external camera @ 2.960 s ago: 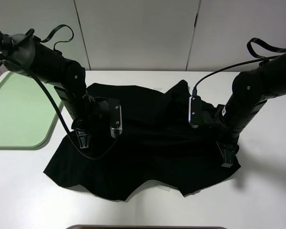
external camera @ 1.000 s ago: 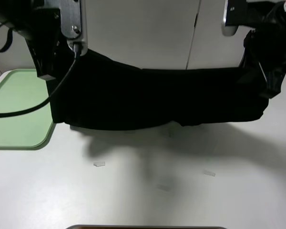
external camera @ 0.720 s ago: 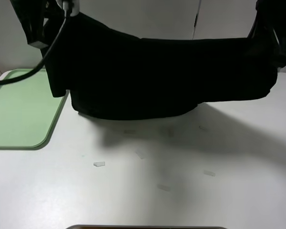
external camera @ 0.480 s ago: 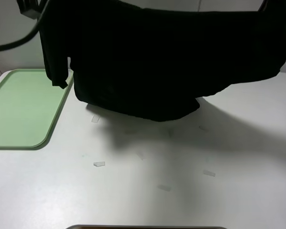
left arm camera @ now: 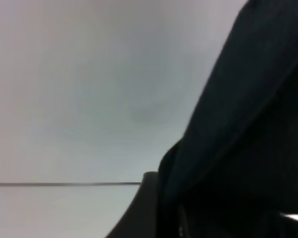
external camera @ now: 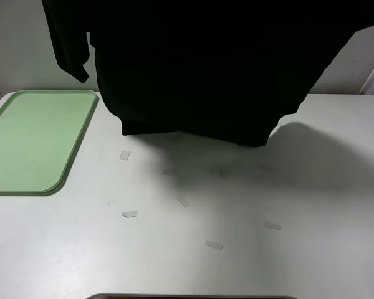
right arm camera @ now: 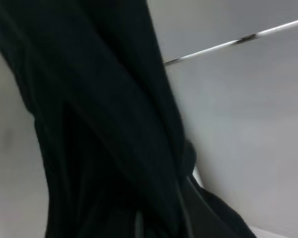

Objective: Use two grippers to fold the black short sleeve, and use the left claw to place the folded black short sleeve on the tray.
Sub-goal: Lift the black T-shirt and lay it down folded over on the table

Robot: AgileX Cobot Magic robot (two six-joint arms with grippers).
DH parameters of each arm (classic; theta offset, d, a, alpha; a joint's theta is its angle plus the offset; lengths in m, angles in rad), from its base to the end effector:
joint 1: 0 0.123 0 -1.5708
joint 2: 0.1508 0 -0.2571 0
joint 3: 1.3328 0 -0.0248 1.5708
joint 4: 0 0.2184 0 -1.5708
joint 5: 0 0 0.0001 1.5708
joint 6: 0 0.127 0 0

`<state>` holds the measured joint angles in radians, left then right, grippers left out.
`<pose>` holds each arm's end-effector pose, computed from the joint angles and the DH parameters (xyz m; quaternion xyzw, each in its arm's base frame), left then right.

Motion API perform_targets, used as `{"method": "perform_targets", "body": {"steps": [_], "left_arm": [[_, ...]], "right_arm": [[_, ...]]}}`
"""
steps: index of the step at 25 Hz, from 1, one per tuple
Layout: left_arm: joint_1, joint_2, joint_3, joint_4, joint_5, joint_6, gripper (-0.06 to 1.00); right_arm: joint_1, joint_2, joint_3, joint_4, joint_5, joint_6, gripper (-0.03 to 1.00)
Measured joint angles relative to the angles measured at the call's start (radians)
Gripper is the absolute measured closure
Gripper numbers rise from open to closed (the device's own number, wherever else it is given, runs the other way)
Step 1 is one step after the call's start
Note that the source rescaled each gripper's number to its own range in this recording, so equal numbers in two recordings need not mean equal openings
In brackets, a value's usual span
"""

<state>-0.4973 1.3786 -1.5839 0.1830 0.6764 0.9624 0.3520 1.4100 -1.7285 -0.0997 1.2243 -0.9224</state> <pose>0.2782 -0.1345 0.4202 0.5706 0.5972 0.2133 0.5218 0.2620 0.0836 0.3968 -0.5515 0.7475 -0.1510 0.3380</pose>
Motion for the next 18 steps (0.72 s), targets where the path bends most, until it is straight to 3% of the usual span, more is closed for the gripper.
{"method": "perform_targets", "body": {"steps": [18], "left_arm": [[0.000, 0.000, -0.171, 0.040, 0.008, 0.000, 0.94]], "right_arm": [[0.000, -0.002, -0.204, -0.034, -0.007, 0.001, 0.97]]}}
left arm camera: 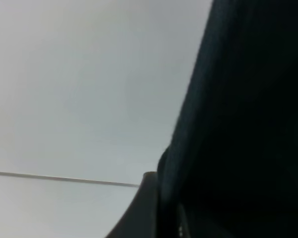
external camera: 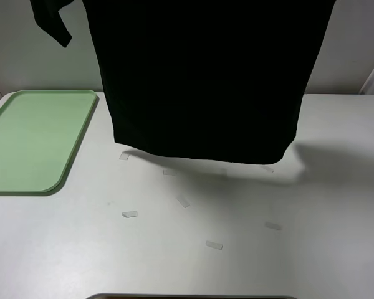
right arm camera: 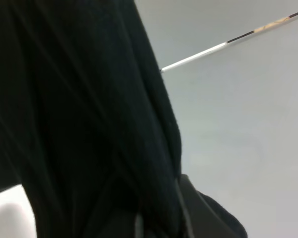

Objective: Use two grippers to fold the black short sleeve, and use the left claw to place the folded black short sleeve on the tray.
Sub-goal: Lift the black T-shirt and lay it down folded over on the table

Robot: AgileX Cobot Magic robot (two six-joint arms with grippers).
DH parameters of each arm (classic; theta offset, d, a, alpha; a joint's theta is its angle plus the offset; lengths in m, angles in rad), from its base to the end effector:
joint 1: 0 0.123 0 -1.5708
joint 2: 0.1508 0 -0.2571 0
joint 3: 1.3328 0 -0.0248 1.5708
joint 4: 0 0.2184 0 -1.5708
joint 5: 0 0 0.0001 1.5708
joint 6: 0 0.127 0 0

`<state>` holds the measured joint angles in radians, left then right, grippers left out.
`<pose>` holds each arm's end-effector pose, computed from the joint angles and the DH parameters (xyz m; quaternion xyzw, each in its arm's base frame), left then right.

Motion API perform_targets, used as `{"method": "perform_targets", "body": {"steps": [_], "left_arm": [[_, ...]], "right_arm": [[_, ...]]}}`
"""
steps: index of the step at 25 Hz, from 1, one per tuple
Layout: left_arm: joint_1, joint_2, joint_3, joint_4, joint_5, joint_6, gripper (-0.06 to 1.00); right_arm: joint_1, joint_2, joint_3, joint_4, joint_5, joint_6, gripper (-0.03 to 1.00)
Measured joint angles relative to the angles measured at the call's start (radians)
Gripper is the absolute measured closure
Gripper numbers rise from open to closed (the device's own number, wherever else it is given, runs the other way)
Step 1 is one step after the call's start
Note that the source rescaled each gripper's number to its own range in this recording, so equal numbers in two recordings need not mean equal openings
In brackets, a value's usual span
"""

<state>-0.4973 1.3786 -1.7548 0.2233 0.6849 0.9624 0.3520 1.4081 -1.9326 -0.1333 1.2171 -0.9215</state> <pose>0.2692 -0.1259 0.4735 0.5349 0.5628 0.2491 0.5789 0.2545 0.0766 0.4543 -0.5186 0.7157 -0.1935 0.4259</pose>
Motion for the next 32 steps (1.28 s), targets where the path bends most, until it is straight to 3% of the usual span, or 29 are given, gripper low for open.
{"method": "perform_targets", "body": {"steps": [16, 27, 32], "left_arm": [[-0.001, -0.050, -0.030, -0.009, 0.247, 0.000, 0.94], [-0.132, -0.121, -0.030, -0.020, 0.387, -0.003, 0.94], [-0.195, -0.155, -0.030, -0.020, 0.417, -0.050, 0.94]], "right_arm": [[0.000, -0.110, 0.051, 0.087, 0.008, 0.147, 0.97], [0.003, -0.347, 0.287, 0.098, 0.011, 0.174, 0.97], [0.003, -0.428, 0.306, 0.112, 0.011, 0.204, 0.97]]}}
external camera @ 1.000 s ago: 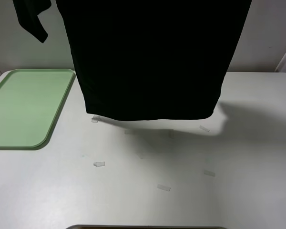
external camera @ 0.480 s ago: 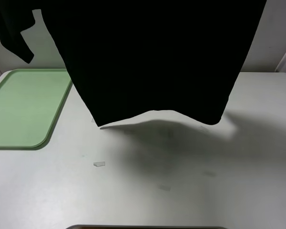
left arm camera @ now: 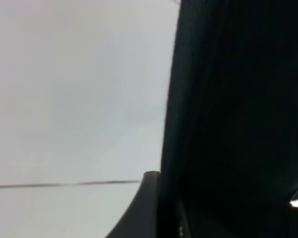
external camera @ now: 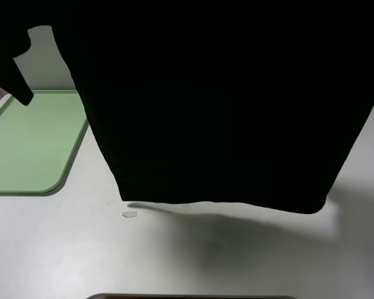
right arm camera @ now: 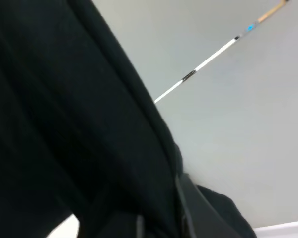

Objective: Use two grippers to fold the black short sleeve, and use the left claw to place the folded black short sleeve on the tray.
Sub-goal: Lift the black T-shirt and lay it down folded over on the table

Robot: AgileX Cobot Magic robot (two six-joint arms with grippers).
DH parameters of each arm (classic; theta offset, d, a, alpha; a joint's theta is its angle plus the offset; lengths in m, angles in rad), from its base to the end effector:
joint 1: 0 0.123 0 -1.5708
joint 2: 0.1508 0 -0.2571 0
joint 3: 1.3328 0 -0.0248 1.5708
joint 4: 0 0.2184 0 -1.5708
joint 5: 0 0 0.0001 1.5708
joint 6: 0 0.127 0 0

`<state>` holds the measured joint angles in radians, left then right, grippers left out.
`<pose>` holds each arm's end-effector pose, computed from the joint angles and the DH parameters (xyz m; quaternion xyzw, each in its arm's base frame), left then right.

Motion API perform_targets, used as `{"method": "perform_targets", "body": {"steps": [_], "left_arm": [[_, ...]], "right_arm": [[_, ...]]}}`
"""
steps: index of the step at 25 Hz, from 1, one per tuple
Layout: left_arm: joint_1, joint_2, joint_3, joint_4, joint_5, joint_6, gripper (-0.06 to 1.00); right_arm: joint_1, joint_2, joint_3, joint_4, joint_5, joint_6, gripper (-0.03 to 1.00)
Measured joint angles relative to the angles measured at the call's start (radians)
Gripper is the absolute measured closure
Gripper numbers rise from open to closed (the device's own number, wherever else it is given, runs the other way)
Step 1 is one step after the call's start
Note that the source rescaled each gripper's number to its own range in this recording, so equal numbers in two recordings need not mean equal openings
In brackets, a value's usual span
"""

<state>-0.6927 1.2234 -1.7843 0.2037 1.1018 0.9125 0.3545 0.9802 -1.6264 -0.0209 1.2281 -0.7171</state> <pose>0.1852 -0.1239 0.4729 0.6004 0.5927 0.1585 0.5129 0.1396 0.0490 0.4599 -0.4366 0.7394 -0.1025 0.5022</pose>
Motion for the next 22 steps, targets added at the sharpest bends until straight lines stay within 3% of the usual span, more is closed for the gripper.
{"method": "perform_targets", "body": {"steps": [5, 10, 14, 18, 22], "left_arm": [[-0.079, -0.057, -0.001, 0.001, 0.058, -0.074, 0.94], [-0.090, -0.069, -0.001, 0.001, 0.058, -0.120, 0.94], [-0.091, -0.054, 0.010, 0.032, 0.058, -0.131, 0.94], [-0.089, 0.015, 0.061, 0.139, 0.058, -0.157, 0.94], [-0.051, 0.124, 0.103, 0.197, 0.059, -0.173, 0.94]], "right_arm": [[0.000, -0.060, 0.007, 0.049, 0.001, 0.023, 0.97], [0.000, -0.093, 0.043, 0.067, 0.005, 0.050, 0.97], [0.000, -0.066, 0.100, 0.021, 0.004, 0.049, 0.97], [0.000, 0.027, 0.149, -0.063, -0.010, 0.048, 0.97], [0.005, 0.158, 0.166, -0.148, -0.079, 0.048, 0.97]]}}
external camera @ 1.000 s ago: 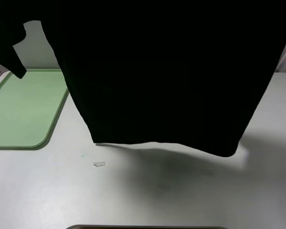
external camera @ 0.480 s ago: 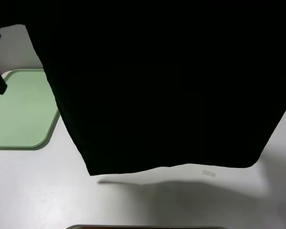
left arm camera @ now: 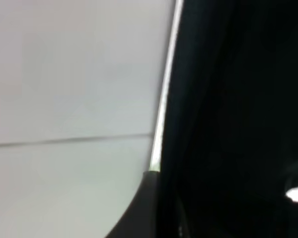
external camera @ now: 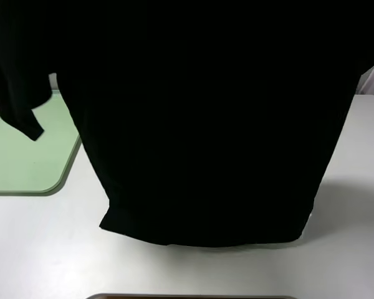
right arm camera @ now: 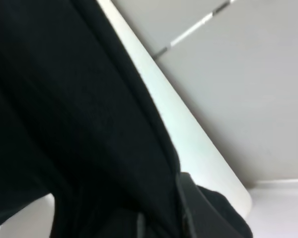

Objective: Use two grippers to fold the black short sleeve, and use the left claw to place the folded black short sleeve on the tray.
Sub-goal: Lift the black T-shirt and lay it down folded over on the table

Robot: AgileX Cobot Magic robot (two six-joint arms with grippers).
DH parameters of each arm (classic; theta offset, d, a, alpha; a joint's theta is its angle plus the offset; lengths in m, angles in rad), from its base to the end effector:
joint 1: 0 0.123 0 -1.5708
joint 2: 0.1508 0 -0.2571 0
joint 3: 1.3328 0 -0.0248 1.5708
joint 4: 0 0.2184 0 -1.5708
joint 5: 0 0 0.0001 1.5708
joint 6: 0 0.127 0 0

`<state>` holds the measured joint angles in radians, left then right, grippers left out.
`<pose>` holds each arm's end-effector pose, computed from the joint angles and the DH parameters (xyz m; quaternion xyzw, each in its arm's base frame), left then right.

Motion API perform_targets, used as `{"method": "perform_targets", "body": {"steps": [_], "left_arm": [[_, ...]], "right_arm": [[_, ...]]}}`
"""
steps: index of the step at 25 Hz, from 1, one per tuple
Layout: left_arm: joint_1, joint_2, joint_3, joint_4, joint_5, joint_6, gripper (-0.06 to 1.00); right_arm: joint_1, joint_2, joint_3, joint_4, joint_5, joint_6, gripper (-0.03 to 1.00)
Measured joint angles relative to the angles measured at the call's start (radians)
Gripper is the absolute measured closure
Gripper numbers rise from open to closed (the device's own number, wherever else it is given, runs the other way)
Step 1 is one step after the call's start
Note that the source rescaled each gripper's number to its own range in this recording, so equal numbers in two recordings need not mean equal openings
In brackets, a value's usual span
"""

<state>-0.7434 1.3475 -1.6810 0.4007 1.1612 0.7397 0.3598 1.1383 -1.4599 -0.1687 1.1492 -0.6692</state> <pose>0.2225 -0.1428 0.4139 0.6049 0.6620 0.1983 0.3956 0.2054 0.0565 0.3953 -0.4492 0.7935 -0.1452 0.3842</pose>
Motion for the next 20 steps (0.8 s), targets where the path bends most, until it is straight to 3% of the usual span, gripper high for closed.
{"method": "perform_targets", "body": {"steps": [4, 11, 20], "left_arm": [[0.087, 0.110, 0.003, 0.003, -0.031, -0.004, 0.94], [0.211, 0.300, 0.003, -0.010, -0.271, -0.004, 0.94], [0.285, 0.490, 0.003, 0.006, -0.480, -0.004, 0.94]], "right_arm": [[-0.064, 0.140, 0.000, -0.012, -0.129, 0.000, 0.97], [-0.190, 0.357, 0.001, 0.010, -0.369, -0.001, 0.97], [-0.221, 0.552, 0.001, -0.041, -0.610, -0.001, 0.97]]}}
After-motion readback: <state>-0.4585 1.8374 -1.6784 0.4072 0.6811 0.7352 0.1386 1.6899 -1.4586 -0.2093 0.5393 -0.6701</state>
